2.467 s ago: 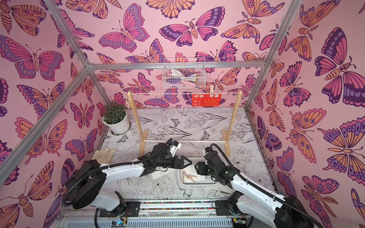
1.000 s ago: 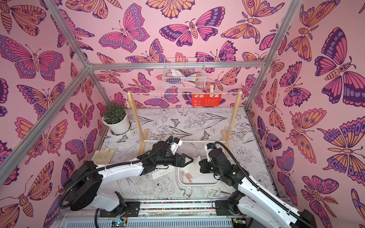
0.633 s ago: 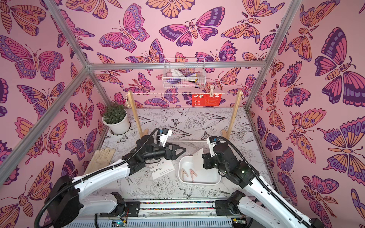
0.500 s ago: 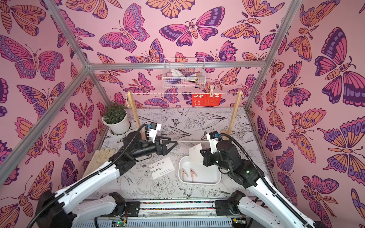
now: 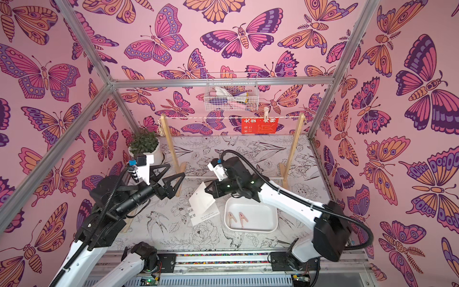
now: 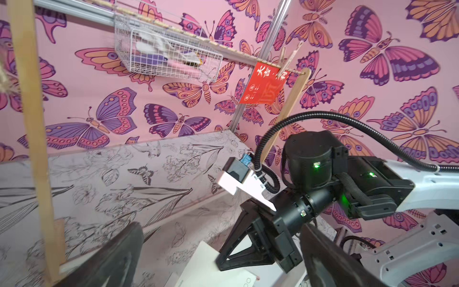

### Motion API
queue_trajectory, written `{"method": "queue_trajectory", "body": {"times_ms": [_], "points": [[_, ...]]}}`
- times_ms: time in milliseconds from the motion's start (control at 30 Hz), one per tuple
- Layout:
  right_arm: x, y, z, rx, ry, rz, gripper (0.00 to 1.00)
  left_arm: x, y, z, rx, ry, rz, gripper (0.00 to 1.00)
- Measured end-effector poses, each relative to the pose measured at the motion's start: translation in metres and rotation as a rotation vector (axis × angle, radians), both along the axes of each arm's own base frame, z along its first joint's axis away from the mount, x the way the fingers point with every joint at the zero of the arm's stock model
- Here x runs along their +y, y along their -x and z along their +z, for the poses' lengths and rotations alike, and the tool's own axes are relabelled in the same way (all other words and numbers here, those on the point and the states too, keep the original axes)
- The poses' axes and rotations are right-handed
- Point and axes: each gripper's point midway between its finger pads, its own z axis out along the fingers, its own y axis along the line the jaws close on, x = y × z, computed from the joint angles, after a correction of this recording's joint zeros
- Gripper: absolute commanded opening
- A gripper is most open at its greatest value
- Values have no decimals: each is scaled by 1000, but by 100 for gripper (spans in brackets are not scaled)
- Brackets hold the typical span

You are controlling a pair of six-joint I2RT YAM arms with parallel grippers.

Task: Remove the postcards from the strings
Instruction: Place the postcard on the postcard.

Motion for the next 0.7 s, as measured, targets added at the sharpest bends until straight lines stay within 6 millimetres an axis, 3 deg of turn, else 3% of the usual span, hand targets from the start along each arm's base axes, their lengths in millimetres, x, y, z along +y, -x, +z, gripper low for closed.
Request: {"method": "queue_trajectory", "body": {"times_ms": [167,267,300,367,400,500,633,700], "points": [[24,-6,-54,113,43,40,3,7,0,-9,16,-27,34,100],[29,-8,-81,161,65,34,11,8,-2,-15,29,-35,42,100],[30,-9,-89,173,74,30,15,8,-2,-18,35,-38,44,100],[29,-10,-99,183,94,23,41,7,-3,-22,45,-42,44,100],[28,-11,-104,181,106,17,49,7,-3,-24,49,-44,43,100],[22,-15,-113,160,157,-4,71,7,-4,-27,56,-47,43,100],[4,-18,-112,100,235,-39,75,3,-5,-29,66,-48,27,100],[-10,-17,-92,39,260,-47,74,-4,-8,-31,82,-49,-6,100]]}}
